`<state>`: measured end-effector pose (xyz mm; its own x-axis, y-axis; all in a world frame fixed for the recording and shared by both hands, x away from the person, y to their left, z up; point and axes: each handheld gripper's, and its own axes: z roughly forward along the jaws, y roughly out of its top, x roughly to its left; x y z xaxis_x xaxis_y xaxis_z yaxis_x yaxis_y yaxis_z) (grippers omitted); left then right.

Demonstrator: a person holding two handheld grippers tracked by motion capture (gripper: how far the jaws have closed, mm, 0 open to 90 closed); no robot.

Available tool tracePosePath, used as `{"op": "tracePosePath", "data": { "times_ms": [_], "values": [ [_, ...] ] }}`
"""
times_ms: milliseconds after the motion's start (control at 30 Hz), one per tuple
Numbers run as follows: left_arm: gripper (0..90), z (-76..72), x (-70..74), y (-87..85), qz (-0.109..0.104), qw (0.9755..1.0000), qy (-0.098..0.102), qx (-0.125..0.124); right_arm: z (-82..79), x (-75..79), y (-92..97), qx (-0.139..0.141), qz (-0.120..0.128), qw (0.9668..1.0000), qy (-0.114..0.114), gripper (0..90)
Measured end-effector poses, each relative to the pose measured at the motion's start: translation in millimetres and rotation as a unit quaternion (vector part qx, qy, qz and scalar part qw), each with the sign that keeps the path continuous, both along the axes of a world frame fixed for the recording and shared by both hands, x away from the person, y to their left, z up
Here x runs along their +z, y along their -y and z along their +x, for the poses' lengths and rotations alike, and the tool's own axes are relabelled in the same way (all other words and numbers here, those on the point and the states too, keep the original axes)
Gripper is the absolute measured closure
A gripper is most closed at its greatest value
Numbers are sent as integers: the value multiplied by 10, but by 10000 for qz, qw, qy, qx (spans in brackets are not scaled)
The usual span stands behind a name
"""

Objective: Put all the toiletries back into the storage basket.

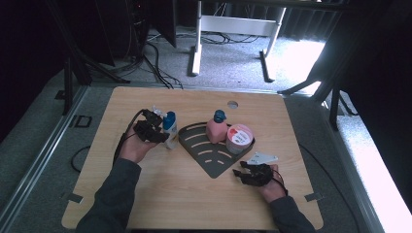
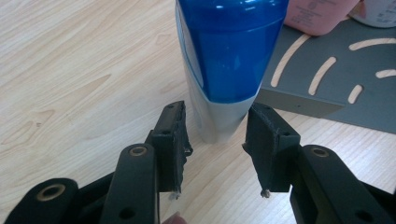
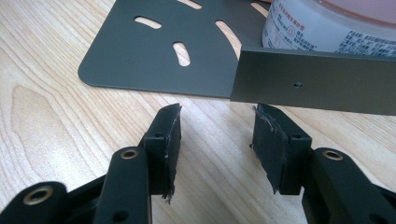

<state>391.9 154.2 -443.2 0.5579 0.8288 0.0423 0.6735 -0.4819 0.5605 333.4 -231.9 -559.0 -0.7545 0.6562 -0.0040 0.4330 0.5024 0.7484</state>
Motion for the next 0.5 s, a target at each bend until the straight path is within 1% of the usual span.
{"op": "tracePosePath", "data": {
  "times_ms": [133, 200, 267, 367, 500],
  "values": [
    [582, 39, -1, -21, 37, 10000, -24, 44, 0, 0, 0, 0, -1, 10000, 0, 514],
    [580, 63, 1, -27, 87, 9999, -43, 31, 0, 0, 0, 0, 0, 10000, 2, 514],
    [573, 90, 1, -31, 79, 10000, -35, -40, 0, 0, 0, -1, 0, 10000, -1, 514],
    [557, 135, 2, -24, 160, 9997, -82, -152, 0, 0, 0, 1, 1, 10000, -3, 514],
    [533, 179, 1, -13, 184, 9994, -127, -257, 0, 0, 0, 2, 0, 10000, -2, 514]
  ]
}}
